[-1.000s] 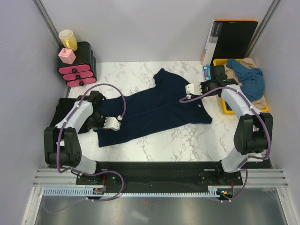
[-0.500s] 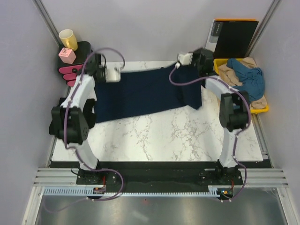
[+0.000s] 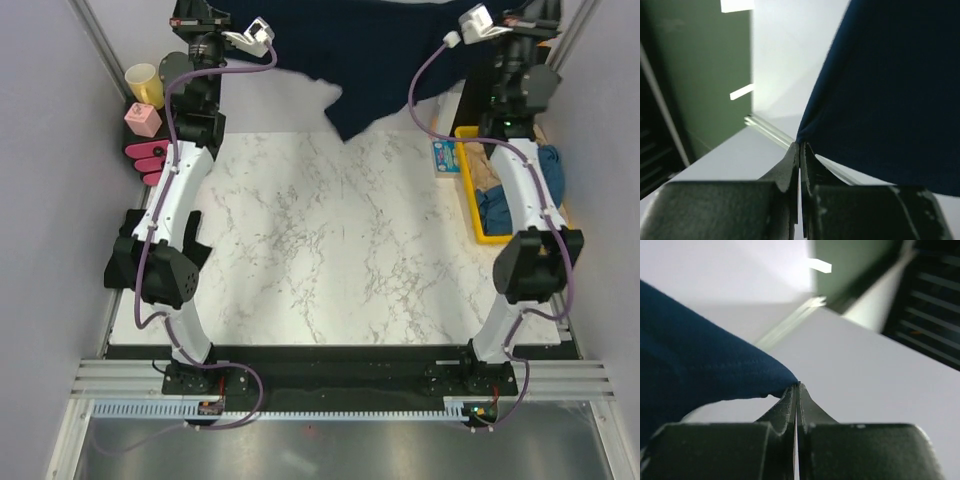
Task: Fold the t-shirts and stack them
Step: Flatten out the tshirt
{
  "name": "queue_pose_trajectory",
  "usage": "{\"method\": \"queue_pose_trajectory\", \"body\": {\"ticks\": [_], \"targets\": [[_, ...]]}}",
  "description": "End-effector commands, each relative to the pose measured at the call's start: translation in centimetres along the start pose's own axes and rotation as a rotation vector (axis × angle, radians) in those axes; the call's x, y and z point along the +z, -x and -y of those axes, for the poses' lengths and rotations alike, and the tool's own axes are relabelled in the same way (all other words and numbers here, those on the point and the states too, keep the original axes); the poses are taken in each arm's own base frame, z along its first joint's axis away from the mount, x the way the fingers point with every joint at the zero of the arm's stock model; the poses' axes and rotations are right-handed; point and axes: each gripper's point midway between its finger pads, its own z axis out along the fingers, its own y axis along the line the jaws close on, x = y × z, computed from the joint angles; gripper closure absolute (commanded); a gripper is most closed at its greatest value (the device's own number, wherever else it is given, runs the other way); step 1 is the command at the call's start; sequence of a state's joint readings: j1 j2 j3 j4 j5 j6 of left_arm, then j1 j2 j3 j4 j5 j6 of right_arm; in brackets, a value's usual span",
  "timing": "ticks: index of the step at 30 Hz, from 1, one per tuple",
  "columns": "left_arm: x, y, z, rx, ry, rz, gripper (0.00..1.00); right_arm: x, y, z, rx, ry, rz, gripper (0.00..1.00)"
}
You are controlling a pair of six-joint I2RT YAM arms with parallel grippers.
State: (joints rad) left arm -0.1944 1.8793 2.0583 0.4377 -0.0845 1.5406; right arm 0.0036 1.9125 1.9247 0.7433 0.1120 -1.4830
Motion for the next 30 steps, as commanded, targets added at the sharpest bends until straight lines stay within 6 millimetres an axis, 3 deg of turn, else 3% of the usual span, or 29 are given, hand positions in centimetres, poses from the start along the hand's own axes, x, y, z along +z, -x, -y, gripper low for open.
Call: {"method": "queue_pose_trajectory", "body": {"ticks": [1,3,4,5,6,7,8,9,10,11,12,13,14,15,16,17,18,19,20,21,22,23,24,25,26,27,28,29,30], "targets": [[-1.6,-1.1,-1.3,0.005,0.165,-0.022,0.98,-3.1,-0.3,4.9,0.057,-0.127,-0.012,1.00],[-2.1,-1.8,2.2,0.010,0.106,-0.038,0.98,-4.7,0.3,0.4,0.055,0.047,0.037,1.00],[-2.5,-2.0,2.9,0.003,0.089,-0.047,0.98,-5.7,0.6,-0.2,0.058,0.128,0.054,1.00],[-3.4,-2.5,6.4,0.005,0.012,-0.052,0.98,-6.6,1.6,-1.7,0.055,0.202,0.113,1.00],[-4.1,-2.9,7.9,0.006,-0.021,-0.060,0.98,-9.1,1.4,-5.4,0.058,0.315,0.125,1.00],[-5.9,-3.4,12.1,0.017,-0.117,-0.063,0.98,-11.3,1.7,-7.0,0.061,0.441,0.142,1.00],[-7.1,-3.6,12.9,0.030,-0.147,-0.063,0.98,-15.0,1.5,-11.1,0.052,0.599,0.156,1.00],[-8.3,-4.2,14.4,0.042,-0.177,-0.065,0.98,-17.4,1.9,-12.9,0.057,0.692,0.193,1.00],[-11.2,-4.8,18.7,0.056,-0.287,-0.064,0.98,-20.3,1.6,-14.0,0.056,0.793,0.192,1.00],[-12.7,-5.0,19.7,0.075,-0.325,-0.063,0.98,-24.7,1.0,-17.1,0.020,0.923,0.201,1.00],[-14.3,-5.5,21.2,0.093,-0.374,-0.063,0.98,-27.2,1.0,-18.2,0.006,0.997,0.220,1.00],[-18.1,-5.8,24.8,0.109,-0.488,-0.050,0.98,-29.4,0.7,-18.2,-0.007,1.052,0.223,1.00],[-19.9,-5.9,25.9,0.132,-0.534,-0.037,0.98,-32.6,0.2,-19.5,-0.028,1.128,0.228,1.00],[-21.2,-6.0,25.1,0.136,-0.542,-0.028,0.98,-34.0,0.0,-19.7,-0.038,1.174,0.235,1.00],[-25.0,-5.9,27.9,0.134,-0.670,-0.008,0.98,-35.6,-0.1,-19.4,-0.029,1.223,0.230,1.00],[-26.5,-5.9,28.0,0.129,-0.711,-0.003,0.98,-36.4,-0.1,-19.4,-0.015,1.257,0.224,1.00],[-27.0,-5.3,26.2,0.107,-0.704,0.017,0.98,-37.1,0.0,-19.2,-0.016,1.295,0.229,1.00],[-28.8,-4.7,26.6,0.083,-0.775,0.052,0.98,-39.3,-0.2,-19.2,-0.010,1.399,0.226,1.00],[-32.2,-4.5,28.4,0.056,-0.949,0.062,0.98,-40.2,-0.2,-19.0,-0.007,1.448,0.227,1.00],[-34.5,-4.2,28.8,0.039,-1.067,0.080,0.98,-39.4,0.0,-18.0,-0.034,1.458,0.251,1.00],[-33.9,-2.9,25.9,0.019,-1.098,0.154,0.98,-41.2,-0.2,-17.7,-0.036,1.557,0.246,1.00],[-39.7,-2.7,26.7,0.002,-1.370,0.181,0.98,-39.3,-0.2,-16.3,-0.051,1.535,0.239,1.00],[-40.3,-2.5,25.5,-0.017,-1.418,0.180,0.98,-38.6,-0.1,-15.6,-0.050,1.537,0.230,1.00],[-37.9,-1.8,22.4,-0.042,-1.393,0.194,0.98,-38.5,-0.1,-14.9,-0.029,1.558,0.207,1.00],[-38.9,-1.6,21.2,-0.074,-1.472,0.180,0.98,-35.8,0.6,-12.9,-0.022,1.500,0.216,1.00],[-40.2,-1.4,19.9,-0.116,-1.553,0.153,0.98,-34.7,-0.4,-11.7,-0.019,1.480,0.180,1.00],[-37.3,-1.2,16.9,-0.131,-1.480,0.128,0.98,-33.9,-0.3,-10.6,0.000,1.461,0.162,1.00],[-36.6,-1.3,15.8,-0.166,-1.468,0.084,0.98,-31.5,0.1,-8.5,0.001,1.389,0.162,1.00],[-35.9,-1.3,14.6,-0.175,-1.450,0.064,0.98,-30.4,0.3,-7.3,0.004,1.349,0.161,1.00]]}}
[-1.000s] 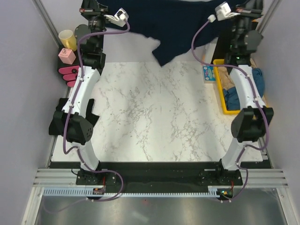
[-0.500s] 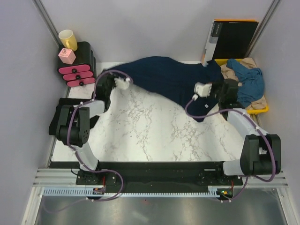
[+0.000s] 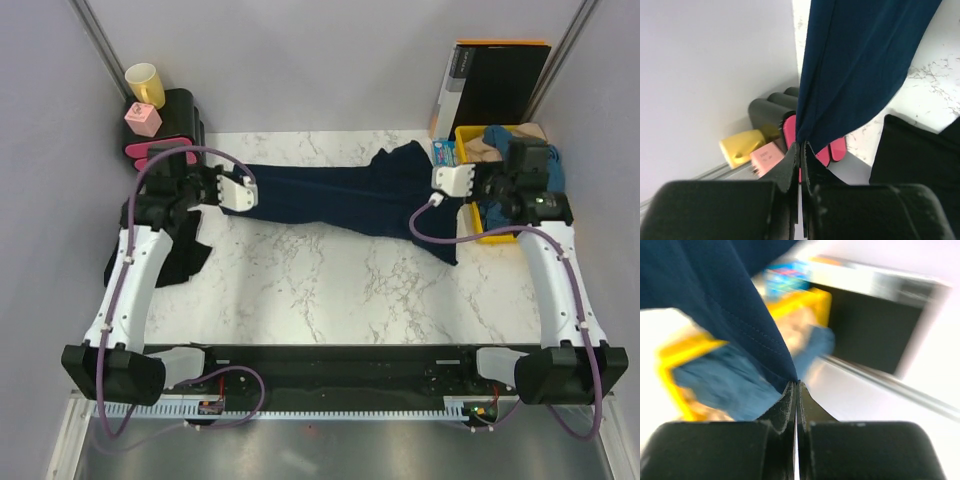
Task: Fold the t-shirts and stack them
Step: Flatten out the tshirt
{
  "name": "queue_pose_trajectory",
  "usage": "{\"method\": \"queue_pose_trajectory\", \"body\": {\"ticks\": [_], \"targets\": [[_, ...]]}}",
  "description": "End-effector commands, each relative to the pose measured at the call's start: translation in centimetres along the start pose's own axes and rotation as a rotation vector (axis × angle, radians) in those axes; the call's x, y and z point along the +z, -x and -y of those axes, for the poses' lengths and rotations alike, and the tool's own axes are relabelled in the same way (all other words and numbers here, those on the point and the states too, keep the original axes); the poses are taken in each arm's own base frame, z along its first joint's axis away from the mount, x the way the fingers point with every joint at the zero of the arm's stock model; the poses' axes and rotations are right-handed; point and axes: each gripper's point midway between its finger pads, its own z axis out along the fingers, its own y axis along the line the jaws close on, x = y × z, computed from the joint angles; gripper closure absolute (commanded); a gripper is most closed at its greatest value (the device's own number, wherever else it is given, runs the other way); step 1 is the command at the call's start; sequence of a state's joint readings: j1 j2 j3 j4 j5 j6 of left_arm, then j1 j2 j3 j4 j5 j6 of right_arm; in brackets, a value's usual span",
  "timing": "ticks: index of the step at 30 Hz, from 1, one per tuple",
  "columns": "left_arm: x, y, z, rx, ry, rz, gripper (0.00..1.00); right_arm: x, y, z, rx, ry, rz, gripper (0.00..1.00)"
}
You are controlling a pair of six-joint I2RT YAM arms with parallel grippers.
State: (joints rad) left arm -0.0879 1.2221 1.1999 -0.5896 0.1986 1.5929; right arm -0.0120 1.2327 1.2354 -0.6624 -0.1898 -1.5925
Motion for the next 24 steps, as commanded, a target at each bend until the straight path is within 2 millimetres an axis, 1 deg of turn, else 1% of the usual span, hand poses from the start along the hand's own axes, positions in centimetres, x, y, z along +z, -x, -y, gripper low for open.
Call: {"method": "queue_pose_trajectory", "body": {"ticks": [1,2,3,4,5,6,7,8,9,10,12,13,14,15,16,17,18,19,20,21,22,23,24], "targets": [[-6.8,1.7,-0.3,-0.154,-0.140,0.022,0.98,-6.4,0.7,5.3,0.034,-0.121,0.003,1.00],[-7.9,1.8,-1.5,-0.155,-0.095,0.017,0.98,-8.3,1.0,7.6,0.017,-0.191,0.002,1.00],[-8.9,1.9,-2.5,-0.145,-0.059,0.013,0.98,-9.5,1.0,8.9,0.008,-0.231,-0.009,1.00],[-10.1,1.8,-4.3,-0.119,0.000,-0.001,0.98,-10.7,1.1,10.3,-0.002,-0.273,-0.018,1.00],[-11.4,1.8,-5.5,-0.085,0.056,-0.011,0.98,-13.2,1.4,12.8,-0.017,-0.355,-0.027,1.00],[-12.4,1.8,-6.6,-0.064,0.100,-0.023,0.98,-14.2,1.3,14.2,-0.020,-0.397,-0.039,1.00],[-13.7,1.5,-8.9,-0.041,0.189,-0.048,0.98,-15.8,1.5,16.0,-0.027,-0.469,-0.042,1.00],[-14.7,1.5,-10.0,-0.019,0.234,-0.057,0.98,-18.1,1.8,18.1,-0.030,-0.551,-0.042,1.00],[-15.8,1.6,-11.1,-0.003,0.281,-0.062,0.98,-19.3,2.0,19.1,-0.037,-0.602,-0.044,1.00],[-17.5,1.7,-13.3,0.018,0.367,-0.079,0.98,-21.2,2.1,21.0,-0.052,-0.698,-0.057,1.00],[-19.4,1.2,-15.8,0.072,0.466,-0.130,0.98,-23.0,2.1,22.6,-0.099,-0.781,-0.084,1.00],[-20.9,1.2,-17.9,0.105,0.552,-0.157,0.98,-24.2,1.9,23.8,-0.115,-0.845,-0.111,1.00],[-22.0,1.0,-19.2,0.142,0.603,-0.188,0.98,-25.3,2.0,24.7,-0.131,-0.886,-0.123,1.00],[-22.7,1.0,-20.1,0.159,0.638,-0.202,0.98,-25.2,2.0,25.5,-0.150,-0.896,-0.133,1.00],[-24.0,1.2,-21.4,0.177,0.685,-0.204,0.98,-26.2,2.0,26.4,-0.162,-0.932,-0.146,1.00],[-25.1,1.5,-22.7,0.206,0.737,-0.208,0.98,-28.2,2.4,27.6,-0.174,-0.992,-0.148,1.00],[-25.9,1.6,-23.6,0.215,0.779,-0.213,0.98,-28.1,2.4,28.4,-0.188,-1.005,-0.151,1.00],[-26.6,1.9,-24.5,0.223,0.818,-0.203,0.98,-29.0,2.6,29.0,-0.194,-1.035,-0.153,1.00],[-26.9,2.0,-24.8,0.221,0.829,-0.195,0.98,-29.9,2.9,29.5,-0.200,-1.064,-0.144,1.00],[-27.0,2.1,-24.9,0.219,0.834,-0.189,0.98,-30.0,3.1,29.7,-0.207,-1.070,-0.140,1.00],[-26.7,2.0,-24.9,0.217,0.828,-0.190,0.98,-30.1,3.1,29.7,-0.213,-1.070,-0.140,1.00],[-26.5,2.0,-24.7,0.223,0.823,-0.191,0.98,-29.3,3.1,29.4,-0.215,-1.053,-0.138,1.00],[-25.8,1.8,-24.5,0.216,0.810,-0.184,0.98,-29.2,3.1,29.1,-0.215,-1.046,-0.135,1.00]]}}
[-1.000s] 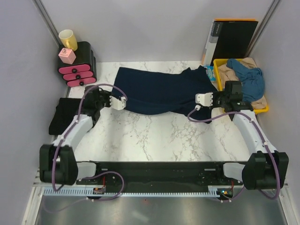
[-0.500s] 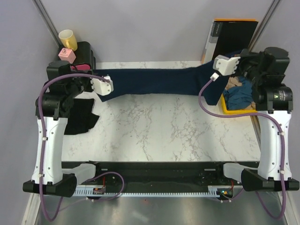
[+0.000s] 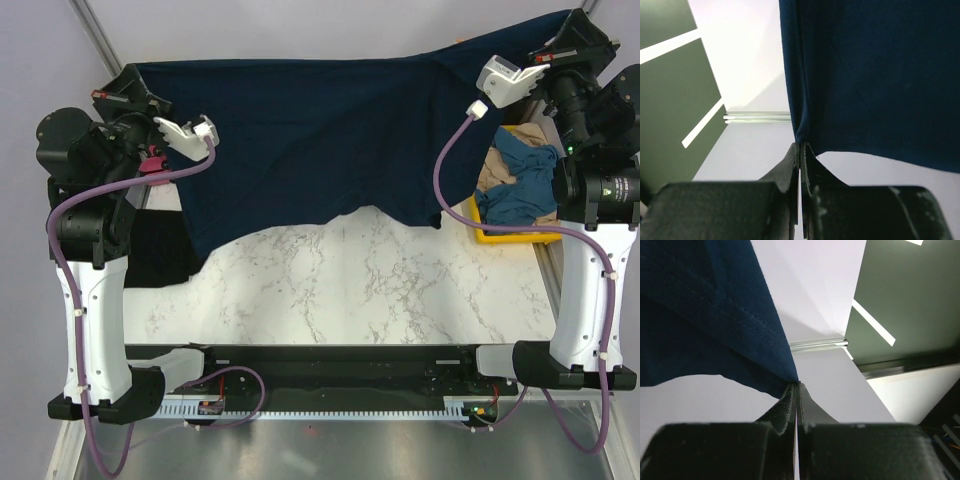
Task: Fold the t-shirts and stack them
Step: Flatten out the tshirt
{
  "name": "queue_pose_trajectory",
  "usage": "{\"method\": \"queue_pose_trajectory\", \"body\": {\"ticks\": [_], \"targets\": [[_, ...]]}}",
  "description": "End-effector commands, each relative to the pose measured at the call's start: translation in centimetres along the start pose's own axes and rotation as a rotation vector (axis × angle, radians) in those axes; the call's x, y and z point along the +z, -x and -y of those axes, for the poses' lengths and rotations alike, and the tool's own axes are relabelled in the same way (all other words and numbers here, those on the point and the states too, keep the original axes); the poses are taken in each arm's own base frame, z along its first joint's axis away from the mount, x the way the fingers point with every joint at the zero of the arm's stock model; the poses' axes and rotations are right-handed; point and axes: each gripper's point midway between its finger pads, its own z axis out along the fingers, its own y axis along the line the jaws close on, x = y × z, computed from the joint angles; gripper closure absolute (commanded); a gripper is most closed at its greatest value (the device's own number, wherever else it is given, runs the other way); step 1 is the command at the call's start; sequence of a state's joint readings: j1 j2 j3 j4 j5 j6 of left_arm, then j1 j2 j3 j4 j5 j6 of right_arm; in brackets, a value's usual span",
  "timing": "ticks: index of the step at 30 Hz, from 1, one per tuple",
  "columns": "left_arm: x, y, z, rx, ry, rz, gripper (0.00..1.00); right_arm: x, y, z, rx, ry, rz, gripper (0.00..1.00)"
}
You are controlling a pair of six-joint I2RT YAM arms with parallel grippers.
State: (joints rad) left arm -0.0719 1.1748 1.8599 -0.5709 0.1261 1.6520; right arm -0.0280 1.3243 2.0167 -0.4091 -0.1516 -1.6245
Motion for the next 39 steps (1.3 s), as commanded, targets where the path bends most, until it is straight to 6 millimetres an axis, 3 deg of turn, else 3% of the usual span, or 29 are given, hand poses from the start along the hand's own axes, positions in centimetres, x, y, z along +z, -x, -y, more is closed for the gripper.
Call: {"method": "queue_pose_trajectory", "body": {"ticks": [1,5,9,11,12,14,15,16,17,18,19,20,21,22,23,24,25,26,28,29,31,32,33,34,35,36,37,38,39], "targets": [[-0.2,-1.0,-2.2,0.051,0.085,-0.039,0.98,-1.4,-0.6,3.1,-0.051,-0.100,-0.040,1.00],[3.0,-0.6,4.1,0.065,-0.092,0.019,0.98,0.6,-0.4,-2.6,-0.048,0.016,-0.018,1.00],[7.5,-0.4,10.8,0.086,-0.247,0.106,0.98,4.9,-1.1,-7.2,-0.050,0.054,-0.029,1.00],[9.1,-1.7,12.2,0.101,-0.282,0.095,0.98,6.6,-1.8,-7.3,-0.048,0.025,-0.052,1.00],[11.1,-2.1,13.5,0.094,-0.307,0.099,0.98,8.4,-2.0,-9.3,-0.032,0.047,-0.053,1.00],[13.3,-2.4,14.4,0.089,-0.319,0.108,0.98,9.9,-2.3,-8.9,-0.023,0.009,-0.049,1.00],[14.1,-2.8,13.1,0.096,-0.291,0.099,0.98,11.6,-2.6,-10.8,-0.013,0.027,-0.048,1.00],[16.3,-3.2,15.2,0.087,-0.324,0.099,0.98,12.3,-2.6,-10.1,-0.012,-0.002,-0.045,1.00],[17.3,-3.6,15.1,0.094,-0.310,0.090,0.98,13.0,-2.8,-10.3,-0.015,-0.008,-0.050,1.00],[18.0,-4.3,12.8,0.114,-0.252,0.060,0.98,14.5,-3.1,-11.9,-0.020,0.000,-0.054,1.00],[20.2,-5.0,14.5,0.114,-0.261,0.049,0.98,15.2,-3.3,-11.6,-0.034,-0.032,-0.059,1.00],[21.1,-5.6,12.9,0.132,-0.202,0.025,0.98,15.5,-3.7,-10.0,-0.047,-0.080,-0.075,1.00],[21.6,-6.2,10.4,0.150,-0.131,-0.002,0.98,16.8,-4.1,-10.8,-0.052,-0.099,-0.087,1.00],[22.9,-6.6,10.8,0.159,-0.119,-0.010,0.98,16.7,-4.4,-7.7,-0.073,-0.181,-0.101,1.00],[23.2,-7.1,9.2,0.171,-0.067,-0.026,0.98,17.4,-4.7,-7.8,-0.082,-0.203,-0.111,1.00],[22.7,-7.4,5.1,0.193,0.059,-0.052,0.98,17.3,-4.8,-6.2,-0.088,-0.242,-0.118,1.00],[22.4,-7.6,3.3,0.195,0.114,-0.065,0.98,16.0,-4.9,-2.2,-0.110,-0.326,-0.124,1.00],[21.7,-7.8,1.3,0.197,0.170,-0.079,0.98,15.4,-5.3,-0.9,-0.127,-0.350,-0.129,1.00],[19.1,-7.7,-3.8,0.203,0.329,-0.108,0.98,13.6,-4.9,2.5,-0.166,-0.395,-0.101,1.00],[16.8,-7.3,-6.7,0.202,0.398,-0.114,0.98,11.4,-4.9,5.2,-0.190,-0.428,-0.100,1.00],[14.7,-6.9,-8.8,0.178,0.472,-0.108,0.98,10.7,-4.4,5.0,-0.195,-0.393,-0.066,1.00],[14.1,-6.6,-9.2,0.170,0.486,-0.104,0.98,9.0,-4.0,6.6,-0.196,-0.409,-0.062,1.00],[13.2,-6.3,-8.8,0.162,0.473,-0.101,0.98,8.9,-3.9,6.0,-0.189,-0.381,-0.057,1.00],[12.9,-6.1,-8.6,0.152,0.485,-0.095,0.98,9.9,-3.9,2.8,-0.169,-0.304,-0.041,1.00],[12.8,-5.8,-7.9,0.147,0.472,-0.091,0.98,8.7,-3.5,3.2,-0.166,-0.301,-0.037,1.00],[13.5,-5.6,-4.8,0.135,0.413,-0.081,0.98,8.7,-3.5,2.3,-0.158,-0.292,-0.036,1.00],[13.3,-5.6,-4.0,0.129,0.419,-0.083,0.98,9.6,-3.5,-1.6,-0.136,-0.211,-0.029,1.00],[13.8,-5.3,-2.0,0.116,0.376,-0.083,0.98,8.9,-3.1,-2.0,-0.127,-0.198,-0.023,1.00],[15.2,-5.5,3.4,0.083,0.265,-0.087,0.98,8.7,-2.8,-3.5,-0.110,-0.163,-0.014,1.00]]}}
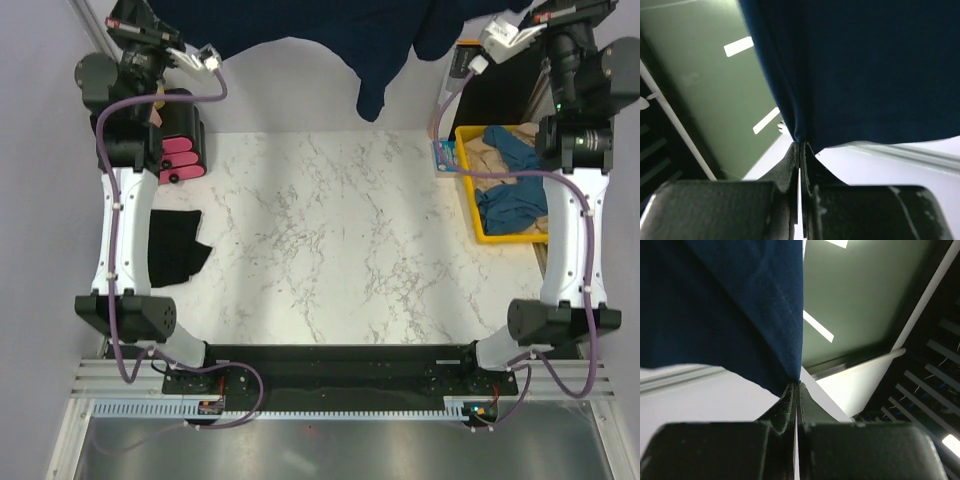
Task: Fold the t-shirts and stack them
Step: Flatten out the tshirt, then fold the flattened tshirt in 1/3 of the way
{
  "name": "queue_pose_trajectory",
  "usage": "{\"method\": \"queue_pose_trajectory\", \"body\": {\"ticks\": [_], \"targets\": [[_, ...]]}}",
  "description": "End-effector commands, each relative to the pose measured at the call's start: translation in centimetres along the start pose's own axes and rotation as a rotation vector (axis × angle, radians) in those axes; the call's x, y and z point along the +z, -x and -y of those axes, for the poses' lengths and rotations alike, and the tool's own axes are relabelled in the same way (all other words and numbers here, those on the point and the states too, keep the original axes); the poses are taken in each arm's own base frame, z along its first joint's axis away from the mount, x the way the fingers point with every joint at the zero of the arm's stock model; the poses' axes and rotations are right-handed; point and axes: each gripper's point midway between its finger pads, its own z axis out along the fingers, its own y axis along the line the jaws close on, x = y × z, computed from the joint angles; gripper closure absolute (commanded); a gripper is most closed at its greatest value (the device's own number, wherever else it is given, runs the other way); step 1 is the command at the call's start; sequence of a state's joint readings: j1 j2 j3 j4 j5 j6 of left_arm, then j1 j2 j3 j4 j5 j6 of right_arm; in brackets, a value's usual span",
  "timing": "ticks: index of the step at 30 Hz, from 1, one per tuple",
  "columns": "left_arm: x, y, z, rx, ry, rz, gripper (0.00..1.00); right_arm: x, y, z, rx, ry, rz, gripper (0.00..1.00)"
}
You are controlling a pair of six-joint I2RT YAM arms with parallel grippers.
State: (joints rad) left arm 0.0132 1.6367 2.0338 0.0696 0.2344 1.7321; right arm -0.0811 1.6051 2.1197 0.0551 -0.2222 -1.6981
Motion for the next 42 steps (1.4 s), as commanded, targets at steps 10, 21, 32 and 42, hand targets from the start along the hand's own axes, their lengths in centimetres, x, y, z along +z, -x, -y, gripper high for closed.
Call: {"method": "queue_pose_trajectory", "body": {"ticks": [10,21,32,42], "targets": [[-22.3,11.7,35.1,-0.219,-0.804,0.153,0.98,-19.9,11.4,-28.3,0.158,0.893,0.290,1.00],[-41.2,16.9,43.4,-0.196,-1.410,0.342,0.98,-43.3,16.8,-34.1,0.207,1.679,0.587,1.00],[-46.1,16.0,42.6,-0.174,-1.735,0.368,0.98,-45.6,16.4,-35.0,0.194,1.753,0.563,1.00],[-44.8,15.3,43.7,-0.181,-1.797,0.328,0.98,-35.6,16.5,-39.8,0.147,1.444,0.403,1.00]]}}
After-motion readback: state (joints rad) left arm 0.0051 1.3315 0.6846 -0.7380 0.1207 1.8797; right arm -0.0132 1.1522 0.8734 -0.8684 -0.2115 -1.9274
